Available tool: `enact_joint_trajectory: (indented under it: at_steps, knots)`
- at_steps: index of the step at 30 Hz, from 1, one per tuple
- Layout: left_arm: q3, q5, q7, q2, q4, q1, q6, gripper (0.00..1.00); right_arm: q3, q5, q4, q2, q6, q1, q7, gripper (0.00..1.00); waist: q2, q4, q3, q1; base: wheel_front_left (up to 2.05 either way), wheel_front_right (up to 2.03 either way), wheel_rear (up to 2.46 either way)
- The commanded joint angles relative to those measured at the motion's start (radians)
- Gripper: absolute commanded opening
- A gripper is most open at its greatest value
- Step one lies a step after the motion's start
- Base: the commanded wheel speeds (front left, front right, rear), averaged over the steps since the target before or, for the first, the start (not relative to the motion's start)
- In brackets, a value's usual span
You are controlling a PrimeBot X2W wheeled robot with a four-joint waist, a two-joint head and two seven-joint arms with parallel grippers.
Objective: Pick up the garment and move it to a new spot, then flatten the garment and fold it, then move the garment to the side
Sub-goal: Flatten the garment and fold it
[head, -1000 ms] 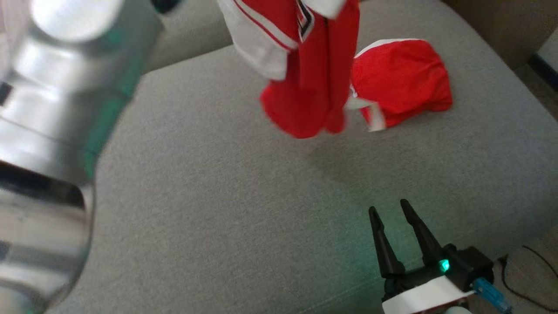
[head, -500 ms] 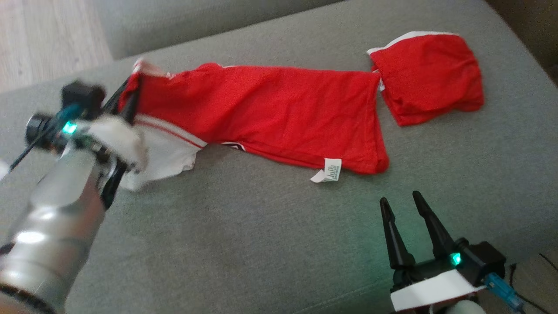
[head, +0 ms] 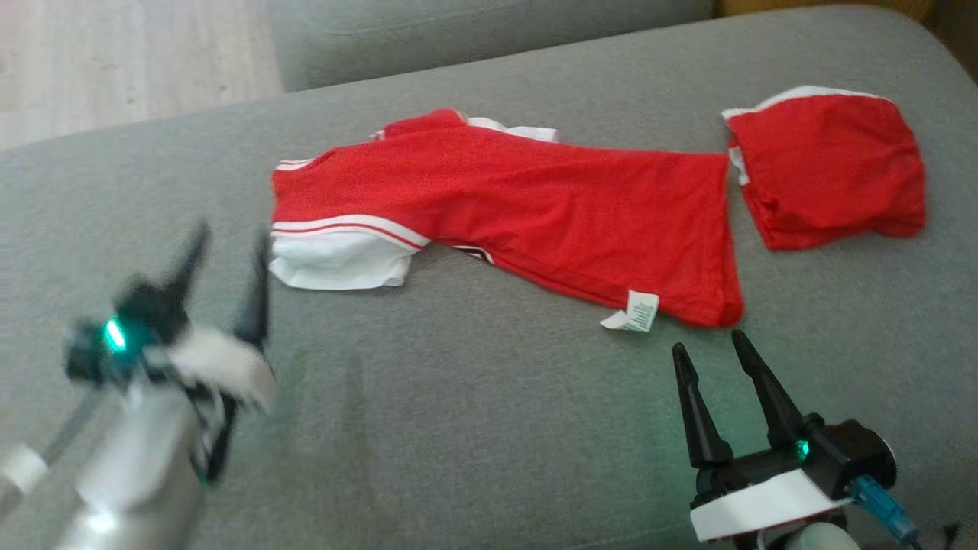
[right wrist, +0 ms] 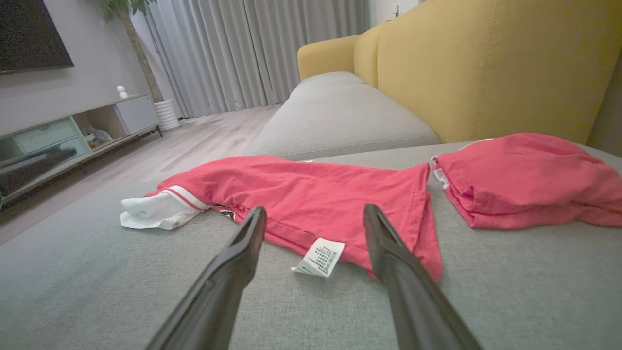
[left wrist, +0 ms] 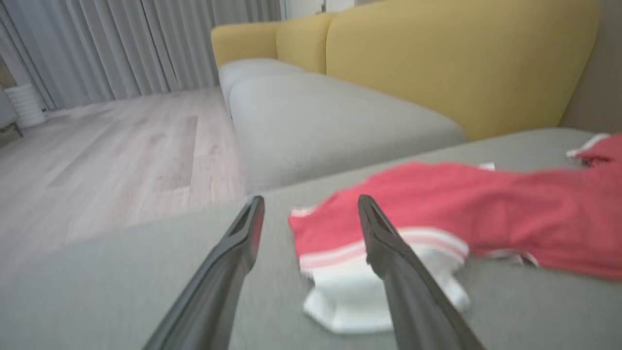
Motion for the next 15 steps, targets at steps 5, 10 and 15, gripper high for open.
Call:
enact_joint_trajectory:
  at_steps: [5, 10, 15]
  knots:
    - [0.052, 0.049, -0.009, -0.023, 0.013, 0.047, -0.007, 1.0, 0.038, 0.001, -0.03, -0.006, 0.007, -0.014, -0.004, 1.0, 0.0, 0.024, 0.008, 0.0001, 0.0, 0.0, 0.0]
    - [0.068, 0.077, -0.009, -0.057, 0.102, -0.004, -0.006, 1.0, 0.031, -0.006, -0.033, -0.006, 0.007, -0.02, -0.004, 1.0, 0.0, 0.015, 0.041, 0.0001, 0.0, 0.0, 0.0]
    - [0.074, 0.105, -0.009, -0.069, 0.189, -0.083, -0.015, 1.0, 0.023, -0.019, -0.037, -0.006, 0.007, -0.035, -0.004, 1.0, 0.0, 0.0, 0.099, 0.0001, 0.0, 0.0, 0.0]
